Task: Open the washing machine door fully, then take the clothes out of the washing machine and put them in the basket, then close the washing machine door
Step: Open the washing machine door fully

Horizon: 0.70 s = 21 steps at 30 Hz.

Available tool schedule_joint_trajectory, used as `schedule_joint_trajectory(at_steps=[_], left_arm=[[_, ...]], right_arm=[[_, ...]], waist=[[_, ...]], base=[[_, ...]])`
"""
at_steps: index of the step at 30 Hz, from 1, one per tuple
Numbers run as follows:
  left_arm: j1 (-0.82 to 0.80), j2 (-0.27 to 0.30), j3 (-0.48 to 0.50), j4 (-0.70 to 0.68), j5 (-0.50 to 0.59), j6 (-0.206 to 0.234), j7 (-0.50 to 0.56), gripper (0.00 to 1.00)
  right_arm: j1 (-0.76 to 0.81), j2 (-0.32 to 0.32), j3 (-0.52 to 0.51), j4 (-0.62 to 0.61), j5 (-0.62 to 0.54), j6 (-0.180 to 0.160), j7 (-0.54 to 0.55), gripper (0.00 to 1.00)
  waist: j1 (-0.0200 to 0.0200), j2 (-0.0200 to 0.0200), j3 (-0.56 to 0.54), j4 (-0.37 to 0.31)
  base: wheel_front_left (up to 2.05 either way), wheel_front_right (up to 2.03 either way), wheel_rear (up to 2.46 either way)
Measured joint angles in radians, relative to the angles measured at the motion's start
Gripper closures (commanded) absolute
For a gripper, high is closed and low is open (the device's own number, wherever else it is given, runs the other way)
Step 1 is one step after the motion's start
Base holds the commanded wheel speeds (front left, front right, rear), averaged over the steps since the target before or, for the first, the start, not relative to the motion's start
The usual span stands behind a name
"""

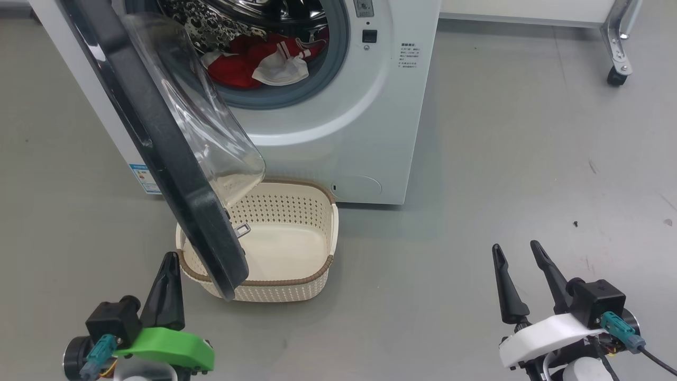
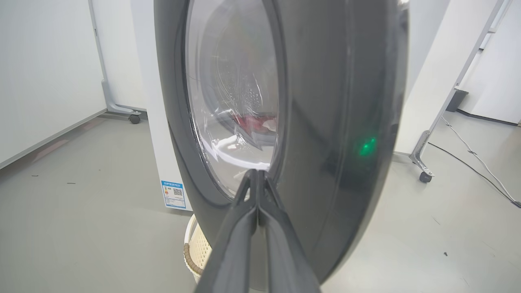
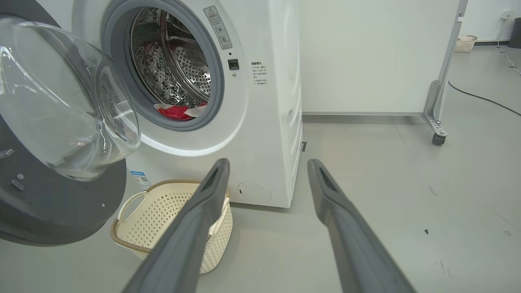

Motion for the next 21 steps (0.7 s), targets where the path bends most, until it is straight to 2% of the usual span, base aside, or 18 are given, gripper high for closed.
schedule_joint_trajectory(at_steps=[11,21], left_arm=[[-0.027,0.001,0.057,-0.045,0.030,0.000,0.000,1.00],[-0.148,0.046,0.110,-0.154,0.067,0.000,0.000,1.00]], right_arm=[[0.008,0.015,-0.016,0.009,-0.012,0.013,0.000,0.00],[0.009,0.035,-0.017,0.018,-0.028,0.029,0.000,0.00]], waist=[[0.0000,0.0000,-0.006,0.001],[0.0000,0.0000,-0.025,0.000]], base=[[0.00,0.00,0.00],[0.00,0.00,0.00]])
